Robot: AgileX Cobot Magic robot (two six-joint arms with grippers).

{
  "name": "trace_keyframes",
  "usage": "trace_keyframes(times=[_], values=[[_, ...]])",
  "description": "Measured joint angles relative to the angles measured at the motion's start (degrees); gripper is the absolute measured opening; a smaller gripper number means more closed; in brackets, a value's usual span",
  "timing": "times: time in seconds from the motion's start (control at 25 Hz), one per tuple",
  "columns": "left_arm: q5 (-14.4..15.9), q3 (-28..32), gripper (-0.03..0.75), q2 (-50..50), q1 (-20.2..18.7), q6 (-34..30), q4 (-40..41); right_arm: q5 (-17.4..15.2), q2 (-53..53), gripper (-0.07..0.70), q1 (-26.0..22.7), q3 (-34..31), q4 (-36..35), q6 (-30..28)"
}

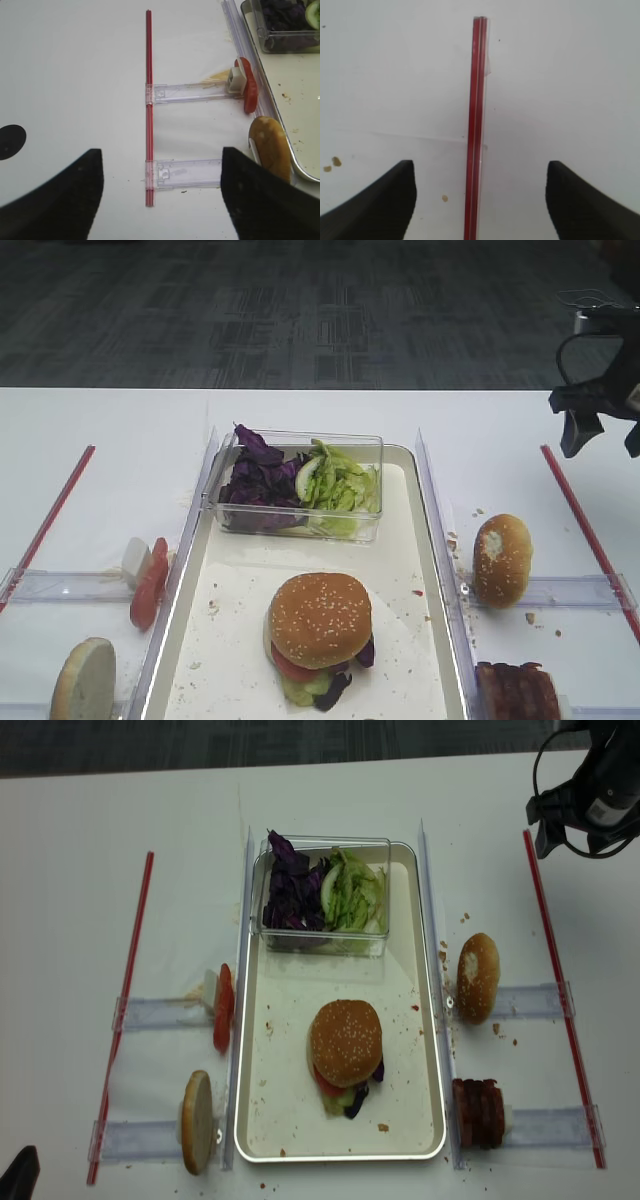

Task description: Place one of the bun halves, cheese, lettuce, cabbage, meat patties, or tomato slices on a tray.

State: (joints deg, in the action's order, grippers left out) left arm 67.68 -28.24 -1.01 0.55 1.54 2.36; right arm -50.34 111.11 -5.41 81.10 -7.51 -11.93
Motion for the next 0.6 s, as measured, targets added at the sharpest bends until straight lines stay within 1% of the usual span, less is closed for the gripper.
trace_keyframes(times=[0.28,0.36,0.48,0.6], values=[[0.0,0.0,0.491,0.0,0.0,0.0,0.0,-5.8,-0.3,0.573,0.0,0.0,-0.8,1.0],[0.0,0.0,0.491,0.0,0.0,0.0,0.0,-6.5,-1.6,0.573,0.0,-1.2,-0.9,1.1],[0.0,0.0,0.491,0.0,0.0,0.0,0.0,-6.3,-5.2,0.573,0.0,-6.4,-0.9,1.6],[0.0,0.0,0.491,0.0,0.0,0.0,0.0,-5.6,-10.1,0.573,0.0,-13.6,-0.9,2.2]])
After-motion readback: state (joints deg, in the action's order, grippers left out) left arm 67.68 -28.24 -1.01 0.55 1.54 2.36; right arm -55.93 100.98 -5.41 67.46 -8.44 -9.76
